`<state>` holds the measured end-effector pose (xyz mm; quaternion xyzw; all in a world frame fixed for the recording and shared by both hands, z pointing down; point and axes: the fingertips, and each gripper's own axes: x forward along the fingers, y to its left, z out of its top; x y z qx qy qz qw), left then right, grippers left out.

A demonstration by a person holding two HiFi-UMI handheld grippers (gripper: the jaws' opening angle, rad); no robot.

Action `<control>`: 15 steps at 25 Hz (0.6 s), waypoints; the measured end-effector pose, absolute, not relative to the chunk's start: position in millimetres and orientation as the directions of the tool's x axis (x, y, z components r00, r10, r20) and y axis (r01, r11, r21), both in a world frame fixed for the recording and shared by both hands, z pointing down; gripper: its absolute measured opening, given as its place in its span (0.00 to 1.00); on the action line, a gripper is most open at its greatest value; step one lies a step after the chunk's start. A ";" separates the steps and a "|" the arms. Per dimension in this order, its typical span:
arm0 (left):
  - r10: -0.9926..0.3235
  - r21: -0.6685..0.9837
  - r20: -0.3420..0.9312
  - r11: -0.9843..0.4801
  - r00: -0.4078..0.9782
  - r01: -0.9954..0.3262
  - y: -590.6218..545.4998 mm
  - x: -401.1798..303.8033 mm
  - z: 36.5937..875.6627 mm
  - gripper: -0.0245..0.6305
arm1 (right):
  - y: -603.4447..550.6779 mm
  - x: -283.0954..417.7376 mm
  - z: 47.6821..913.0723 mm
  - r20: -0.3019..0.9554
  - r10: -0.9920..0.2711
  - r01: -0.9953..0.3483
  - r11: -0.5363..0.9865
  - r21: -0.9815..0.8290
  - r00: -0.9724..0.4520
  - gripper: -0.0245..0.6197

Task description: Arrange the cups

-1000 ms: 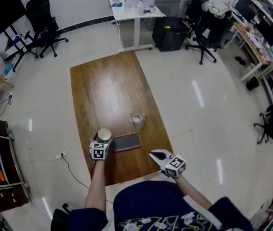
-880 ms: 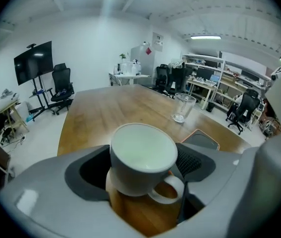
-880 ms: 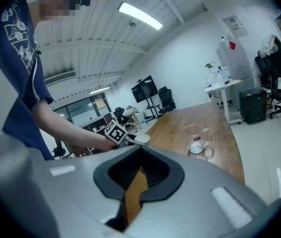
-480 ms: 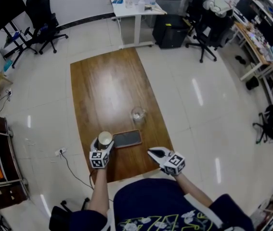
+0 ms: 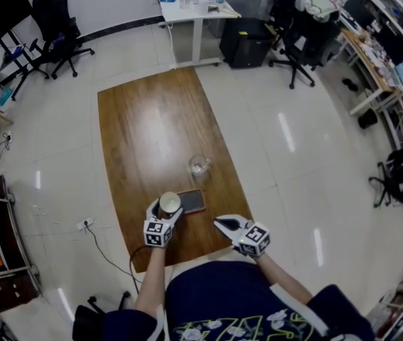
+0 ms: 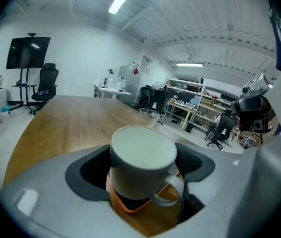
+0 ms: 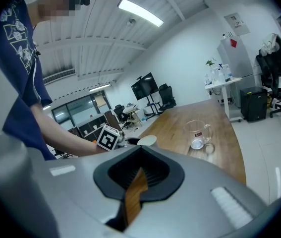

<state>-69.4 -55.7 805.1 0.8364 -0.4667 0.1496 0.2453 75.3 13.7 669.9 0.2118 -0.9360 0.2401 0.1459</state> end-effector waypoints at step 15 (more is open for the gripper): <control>-0.768 0.244 0.296 -0.515 0.569 -0.822 -25.1 -75.6 727.5 0.67 | 11.6 68.0 681.9 0.387 -0.323 -0.481 0.756 -0.443 -0.864 0.04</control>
